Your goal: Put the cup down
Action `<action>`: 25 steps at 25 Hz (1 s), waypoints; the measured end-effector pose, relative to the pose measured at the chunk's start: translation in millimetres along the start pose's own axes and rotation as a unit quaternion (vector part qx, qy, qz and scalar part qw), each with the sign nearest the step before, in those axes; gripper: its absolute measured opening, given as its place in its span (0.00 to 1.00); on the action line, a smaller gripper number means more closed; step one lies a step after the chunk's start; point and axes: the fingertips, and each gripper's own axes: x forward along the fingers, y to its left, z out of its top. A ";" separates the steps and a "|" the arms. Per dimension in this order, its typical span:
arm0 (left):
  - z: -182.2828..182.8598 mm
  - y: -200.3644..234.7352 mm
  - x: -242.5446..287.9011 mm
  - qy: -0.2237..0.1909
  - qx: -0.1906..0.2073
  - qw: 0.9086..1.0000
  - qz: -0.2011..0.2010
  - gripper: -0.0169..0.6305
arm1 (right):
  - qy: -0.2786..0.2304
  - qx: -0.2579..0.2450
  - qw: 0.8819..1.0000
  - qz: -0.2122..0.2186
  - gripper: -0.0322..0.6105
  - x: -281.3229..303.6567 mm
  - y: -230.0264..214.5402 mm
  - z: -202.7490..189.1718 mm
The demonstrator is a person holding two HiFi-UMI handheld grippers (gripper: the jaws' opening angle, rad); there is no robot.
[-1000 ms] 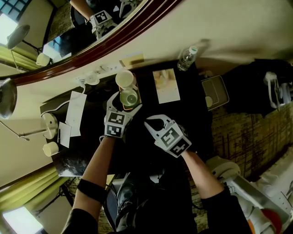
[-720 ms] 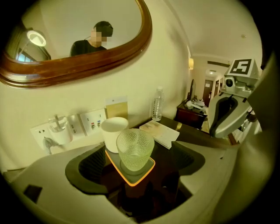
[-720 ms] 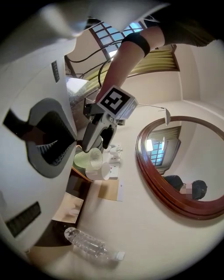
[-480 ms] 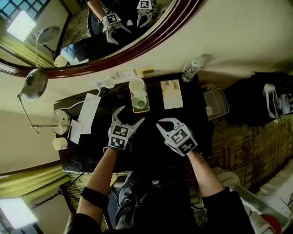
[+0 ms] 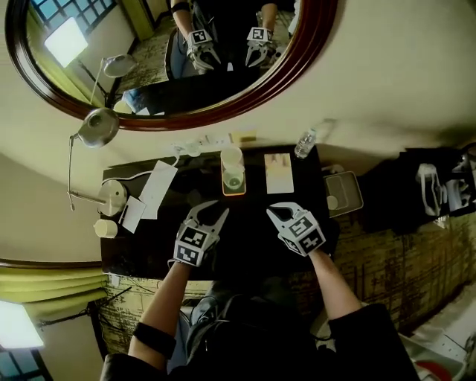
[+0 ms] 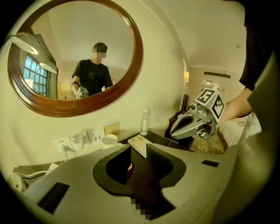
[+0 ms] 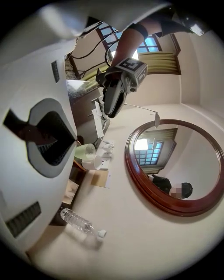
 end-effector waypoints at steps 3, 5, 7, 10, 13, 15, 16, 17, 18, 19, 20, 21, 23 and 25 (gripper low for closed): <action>9.6 -8.5 -11.7 -0.015 0.001 1.000 0.006 0.10 | -0.003 -0.005 1.000 -0.005 0.06 -8.5 -6.0 3.0; 13.0 -11.8 -17.5 -0.021 0.003 1.000 0.011 0.05 | -0.006 -0.011 1.000 -0.009 0.07 -12.4 -9.0 7.0; 12.1 -17.0 -23.8 -0.025 0.003 1.000 0.015 0.03 | -0.007 -0.013 1.000 -0.011 0.06 -18.0 -8.1 8.6; 6.7 -23.4 -32.9 -0.027 -0.003 0.999 0.020 0.03 | -0.003 -0.008 1.000 -0.012 0.07 -28.9 -1.2 9.7; 2.4 -19.5 -40.9 -0.034 -0.028 0.999 0.031 0.03 | -0.007 -0.008 1.000 -0.018 0.07 -36.0 -0.8 9.0; -1.2 -18.4 -47.4 -0.041 -0.047 0.997 0.034 0.03 | -0.011 -0.007 1.000 -0.022 0.06 -40.0 0.3 5.6; -1.6 -19.7 -50.0 -0.042 -0.053 0.997 0.033 0.03 | -0.014 -0.008 1.000 -0.026 0.07 -41.1 -1.1 3.6; -2.5 -20.3 -52.2 -0.044 -0.058 0.997 0.031 0.03 | -0.017 -0.008 0.999 -0.029 0.06 -41.6 -2.3 1.9; -5.1 -20.2 -54.4 -0.046 -0.063 0.996 0.030 0.03 | -0.018 -0.007 0.999 -0.030 0.07 -42.4 -0.9 0.7; -8.8 -20.6 -56.9 -0.049 -0.070 0.996 0.030 0.03 | -0.019 -0.003 0.999 -0.030 0.07 -44.1 2.7 -1.1; -12.7 -22.0 -59.6 -0.050 -0.076 0.995 0.029 0.03 | -0.018 0.000 0.999 -0.030 0.07 -46.3 5.9 -4.2; -15.7 -24.1 -62.3 -0.049 -0.080 0.995 0.028 0.03 | -0.018 0.003 0.999 -0.031 0.07 -48.5 8.4 -7.7; -18.8 -27.0 -67.4 -0.044 -0.084 0.995 0.029 0.03 | -0.020 0.008 0.999 -0.034 0.07 -51.2 11.2 -13.0; -21.7 -26.1 -70.4 -0.042 -0.083 0.995 0.033 0.03 | -0.024 0.017 0.999 -0.034 0.07 -52.7 14.1 -14.2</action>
